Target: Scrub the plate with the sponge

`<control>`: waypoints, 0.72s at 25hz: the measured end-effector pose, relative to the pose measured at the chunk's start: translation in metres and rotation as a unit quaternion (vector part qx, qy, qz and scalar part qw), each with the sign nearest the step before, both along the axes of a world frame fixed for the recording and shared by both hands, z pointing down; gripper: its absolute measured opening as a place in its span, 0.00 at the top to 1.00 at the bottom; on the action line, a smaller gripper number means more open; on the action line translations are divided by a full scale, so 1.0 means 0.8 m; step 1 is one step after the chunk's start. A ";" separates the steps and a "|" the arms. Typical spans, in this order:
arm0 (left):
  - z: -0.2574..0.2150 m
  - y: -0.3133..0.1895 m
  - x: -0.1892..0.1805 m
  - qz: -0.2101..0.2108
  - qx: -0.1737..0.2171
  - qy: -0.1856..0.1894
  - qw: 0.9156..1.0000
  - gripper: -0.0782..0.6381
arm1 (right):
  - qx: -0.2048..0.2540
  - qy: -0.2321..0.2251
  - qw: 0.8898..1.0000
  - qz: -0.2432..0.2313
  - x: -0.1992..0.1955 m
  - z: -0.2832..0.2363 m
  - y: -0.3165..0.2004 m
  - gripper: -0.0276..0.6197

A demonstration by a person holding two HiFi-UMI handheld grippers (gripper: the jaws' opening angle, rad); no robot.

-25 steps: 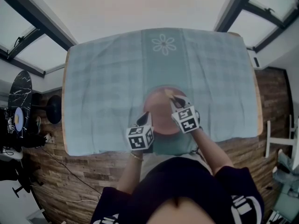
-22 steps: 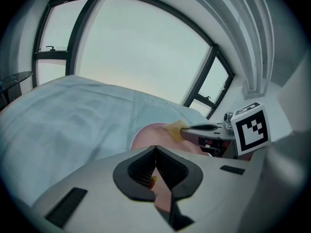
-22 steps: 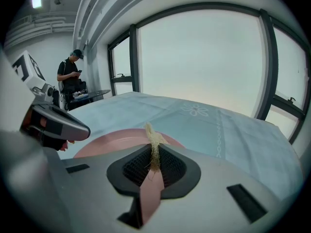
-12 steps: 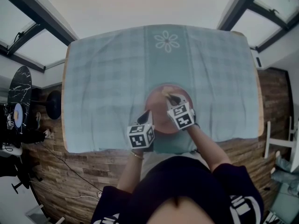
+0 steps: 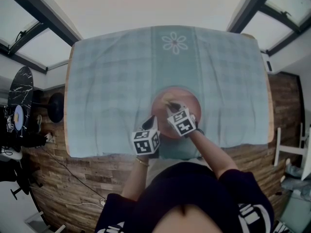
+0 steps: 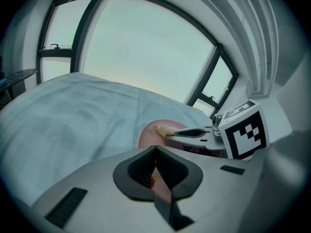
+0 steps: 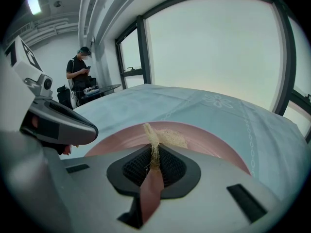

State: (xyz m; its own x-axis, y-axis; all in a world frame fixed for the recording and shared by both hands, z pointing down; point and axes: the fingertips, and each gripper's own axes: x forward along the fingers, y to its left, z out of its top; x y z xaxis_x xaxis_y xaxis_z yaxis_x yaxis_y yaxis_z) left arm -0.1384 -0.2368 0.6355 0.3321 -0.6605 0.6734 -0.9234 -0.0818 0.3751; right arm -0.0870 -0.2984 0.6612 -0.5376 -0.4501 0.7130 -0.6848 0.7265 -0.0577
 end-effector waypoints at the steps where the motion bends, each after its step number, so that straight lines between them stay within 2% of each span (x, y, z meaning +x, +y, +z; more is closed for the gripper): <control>1: 0.000 0.001 -0.002 -0.001 0.000 0.000 1.000 0.88 | -0.001 -0.001 1.000 -0.003 -0.003 0.000 0.002 0.90; 18: -0.002 0.028 -0.004 -0.008 -0.002 -0.004 1.000 0.88 | -0.031 0.002 0.997 -0.073 -0.025 0.004 0.065 0.90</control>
